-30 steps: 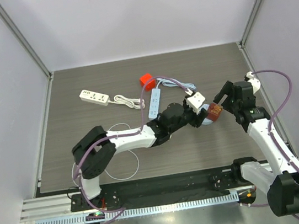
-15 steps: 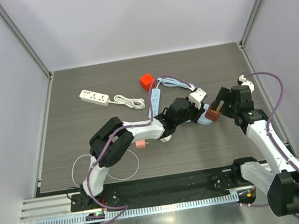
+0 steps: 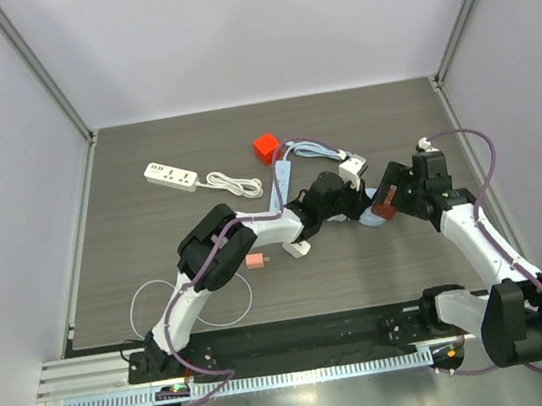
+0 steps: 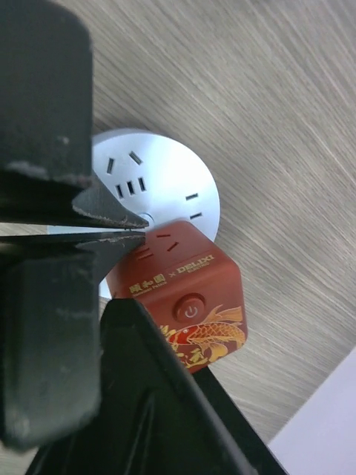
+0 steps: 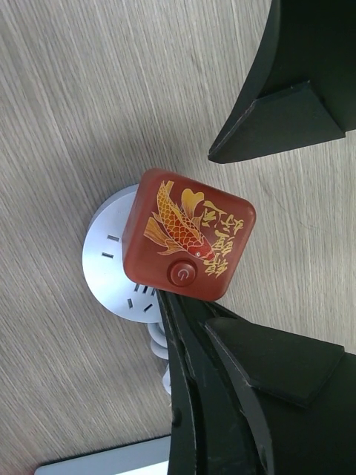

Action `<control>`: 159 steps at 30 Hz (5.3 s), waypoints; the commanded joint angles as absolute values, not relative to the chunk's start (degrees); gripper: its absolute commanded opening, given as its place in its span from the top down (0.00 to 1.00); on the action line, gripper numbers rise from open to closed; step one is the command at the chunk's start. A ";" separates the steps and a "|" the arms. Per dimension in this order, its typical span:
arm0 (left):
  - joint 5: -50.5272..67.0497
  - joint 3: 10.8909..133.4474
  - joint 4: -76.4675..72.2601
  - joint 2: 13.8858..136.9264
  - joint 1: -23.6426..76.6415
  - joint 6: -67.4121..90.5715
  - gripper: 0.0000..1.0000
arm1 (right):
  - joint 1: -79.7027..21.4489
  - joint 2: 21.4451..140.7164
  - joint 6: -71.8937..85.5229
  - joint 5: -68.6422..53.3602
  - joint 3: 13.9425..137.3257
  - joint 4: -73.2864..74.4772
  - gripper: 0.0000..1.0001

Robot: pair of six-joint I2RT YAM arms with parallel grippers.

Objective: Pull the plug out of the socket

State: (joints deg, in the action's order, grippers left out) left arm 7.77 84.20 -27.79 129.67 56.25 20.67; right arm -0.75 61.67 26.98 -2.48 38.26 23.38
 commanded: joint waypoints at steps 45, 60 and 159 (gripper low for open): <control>6.59 81.65 -21.62 130.96 55.55 28.83 1.00 | -6.77 71.10 34.19 9.49 46.23 30.93 0.34; 6.94 82.35 -21.53 131.75 55.55 29.53 1.00 | -8.61 74.62 33.22 9.58 48.78 34.01 0.26; 5.53 99.31 -10.03 141.68 57.31 26.88 0.91 | -11.34 54.84 34.63 18.72 38.58 8.96 0.99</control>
